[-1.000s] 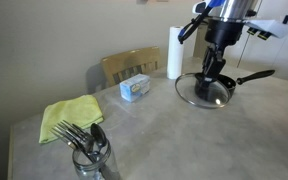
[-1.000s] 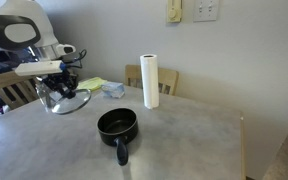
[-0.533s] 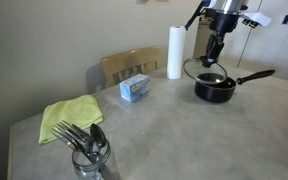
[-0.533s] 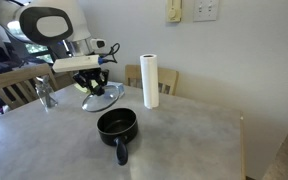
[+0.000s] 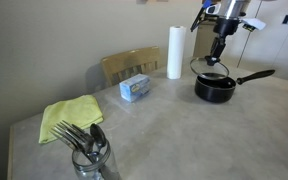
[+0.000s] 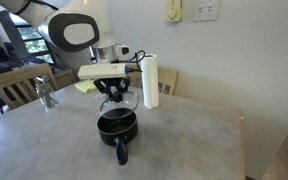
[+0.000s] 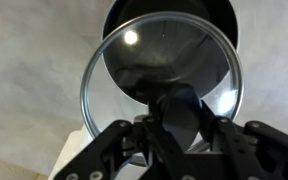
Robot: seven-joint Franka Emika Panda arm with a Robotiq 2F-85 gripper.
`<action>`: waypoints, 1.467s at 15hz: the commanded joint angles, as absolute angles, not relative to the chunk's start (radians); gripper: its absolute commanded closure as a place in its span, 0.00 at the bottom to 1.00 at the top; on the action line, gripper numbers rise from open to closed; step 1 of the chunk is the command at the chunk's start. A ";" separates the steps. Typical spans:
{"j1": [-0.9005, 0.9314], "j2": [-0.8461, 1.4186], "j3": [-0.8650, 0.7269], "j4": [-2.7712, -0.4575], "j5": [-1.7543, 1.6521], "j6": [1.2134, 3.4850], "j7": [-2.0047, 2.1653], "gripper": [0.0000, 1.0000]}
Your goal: Place the glass lid on the black pot
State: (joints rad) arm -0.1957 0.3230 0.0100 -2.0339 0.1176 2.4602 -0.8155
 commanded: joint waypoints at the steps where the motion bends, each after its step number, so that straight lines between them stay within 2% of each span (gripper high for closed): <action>1: -0.233 0.379 0.005 -1.977 0.134 2.400 -0.843 0.85; 22: -0.231 0.413 0.007 -1.981 0.113 2.296 -0.823 0.85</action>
State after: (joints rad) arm -0.2278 0.4065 0.0051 -1.9960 0.1161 2.3310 -0.8157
